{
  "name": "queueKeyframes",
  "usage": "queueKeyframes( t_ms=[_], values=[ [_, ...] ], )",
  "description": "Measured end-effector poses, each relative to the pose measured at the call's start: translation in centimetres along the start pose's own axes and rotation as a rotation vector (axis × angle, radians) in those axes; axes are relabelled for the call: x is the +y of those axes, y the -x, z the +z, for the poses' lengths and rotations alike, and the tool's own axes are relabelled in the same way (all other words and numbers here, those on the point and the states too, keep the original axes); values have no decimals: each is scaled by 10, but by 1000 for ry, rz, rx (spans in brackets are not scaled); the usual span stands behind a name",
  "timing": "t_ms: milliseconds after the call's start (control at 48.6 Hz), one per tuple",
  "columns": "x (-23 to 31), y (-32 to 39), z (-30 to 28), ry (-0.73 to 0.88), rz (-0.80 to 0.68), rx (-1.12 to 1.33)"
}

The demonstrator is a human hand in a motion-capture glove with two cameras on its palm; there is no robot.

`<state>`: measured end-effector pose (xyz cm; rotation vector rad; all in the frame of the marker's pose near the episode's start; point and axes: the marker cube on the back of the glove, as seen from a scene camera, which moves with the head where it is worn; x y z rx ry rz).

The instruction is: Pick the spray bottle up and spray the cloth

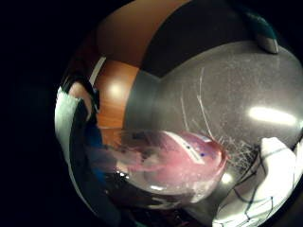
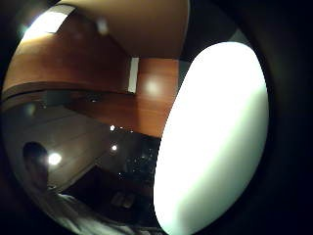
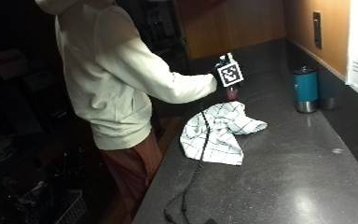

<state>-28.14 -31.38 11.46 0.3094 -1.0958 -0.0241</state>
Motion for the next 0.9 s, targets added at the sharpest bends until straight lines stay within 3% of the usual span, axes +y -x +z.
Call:
queueKeyframes(
  t_ms=[185, 267, 370, 596, 905],
  values=[
    [-28, -28, 14, -196, 18, 72],
    [-23, -22, 22, -145, 2, 16],
    [-40, -20, 28, -224, -5, 26],
    [15, -18, -4, 271, -17, 114],
    [44, -3, -81, 332, -50, 145]
  ],
)
